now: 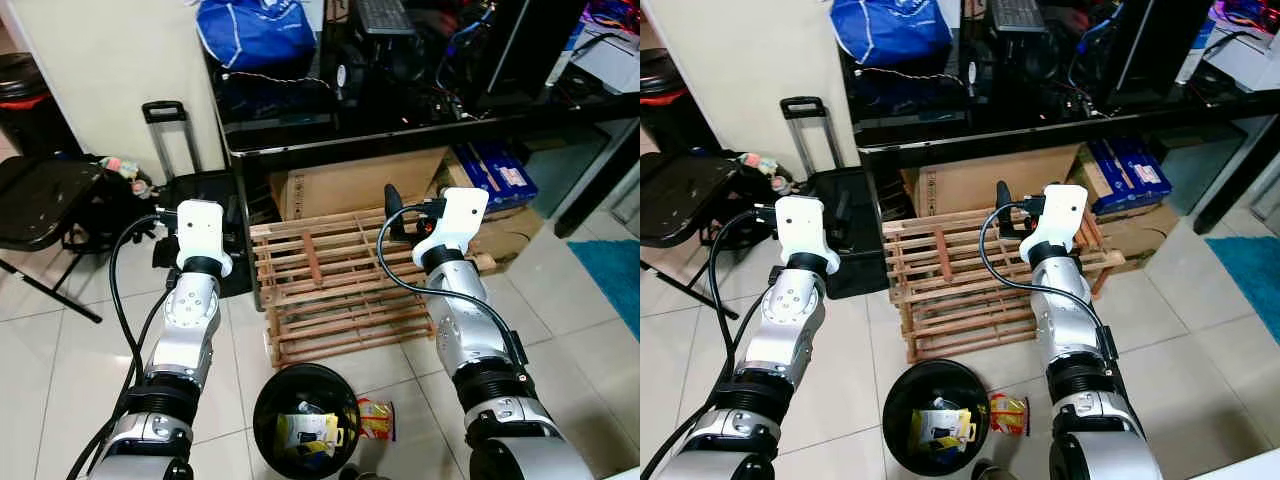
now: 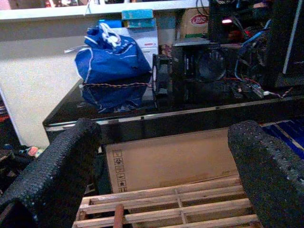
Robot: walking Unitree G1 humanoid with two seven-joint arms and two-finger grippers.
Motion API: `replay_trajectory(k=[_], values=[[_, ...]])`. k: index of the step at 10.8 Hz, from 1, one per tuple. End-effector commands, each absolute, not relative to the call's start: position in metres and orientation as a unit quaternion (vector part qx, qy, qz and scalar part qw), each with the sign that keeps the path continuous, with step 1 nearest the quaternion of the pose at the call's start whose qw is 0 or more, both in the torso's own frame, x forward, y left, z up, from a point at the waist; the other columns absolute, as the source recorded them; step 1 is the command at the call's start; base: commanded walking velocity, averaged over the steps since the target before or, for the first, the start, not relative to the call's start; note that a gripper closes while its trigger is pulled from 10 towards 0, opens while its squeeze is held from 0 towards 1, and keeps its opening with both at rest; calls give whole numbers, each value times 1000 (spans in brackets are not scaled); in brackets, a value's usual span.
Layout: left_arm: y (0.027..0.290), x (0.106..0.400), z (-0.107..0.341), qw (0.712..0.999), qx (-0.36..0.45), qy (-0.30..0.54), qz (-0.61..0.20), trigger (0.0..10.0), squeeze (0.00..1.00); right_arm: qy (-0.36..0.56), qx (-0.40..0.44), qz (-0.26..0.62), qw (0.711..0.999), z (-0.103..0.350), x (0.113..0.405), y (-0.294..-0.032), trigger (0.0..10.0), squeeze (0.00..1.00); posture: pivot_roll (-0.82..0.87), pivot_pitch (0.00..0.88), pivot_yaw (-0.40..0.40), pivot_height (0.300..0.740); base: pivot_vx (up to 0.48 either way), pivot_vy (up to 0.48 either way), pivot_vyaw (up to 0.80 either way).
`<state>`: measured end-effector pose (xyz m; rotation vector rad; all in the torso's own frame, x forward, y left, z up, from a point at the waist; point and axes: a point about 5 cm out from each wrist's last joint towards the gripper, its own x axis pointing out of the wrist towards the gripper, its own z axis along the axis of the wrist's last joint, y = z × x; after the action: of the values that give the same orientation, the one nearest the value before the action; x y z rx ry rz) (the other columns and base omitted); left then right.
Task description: Picking trash to rubbish bin
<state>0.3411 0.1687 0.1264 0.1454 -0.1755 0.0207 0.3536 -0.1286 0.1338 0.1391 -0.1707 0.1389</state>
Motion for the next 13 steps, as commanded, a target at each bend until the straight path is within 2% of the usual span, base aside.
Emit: replay_trajectory(k=[1, 4, 5, 7, 13], values=[[165, 344, 133, 992, 78, -98, 5, 10000, 0, -91, 72, 70, 991, 139, 355, -128, 10000, 0, 65, 0, -23, 740, 0, 0, -800], [166, 344, 133, 992, 80, -98, 7, 10000, 0, -90, 71, 72, 991, 139, 356, -128, 10000, 0, 66, 0, -25, 740, 0, 0, -800], [168, 345, 131, 990, 108, -90, 13, 10000, 0, -91, 71, 73, 991, 139, 356, -127, 10000, 0, 66, 0, -25, 740, 0, -480, -800], [169, 345, 132, 991, 87, -99, 16, 10000, 0, -91, 71, 73, 991, 139, 356, -126, 10000, 0, 64, 0, -23, 740, 0, -480, -800], [165, 345, 132, 992, 81, -101, 9, 10000, 0, -90, 70, 75, 991, 139, 357, -126, 10000, 0, 66, 0, -26, 740, 0, 0, -800]])
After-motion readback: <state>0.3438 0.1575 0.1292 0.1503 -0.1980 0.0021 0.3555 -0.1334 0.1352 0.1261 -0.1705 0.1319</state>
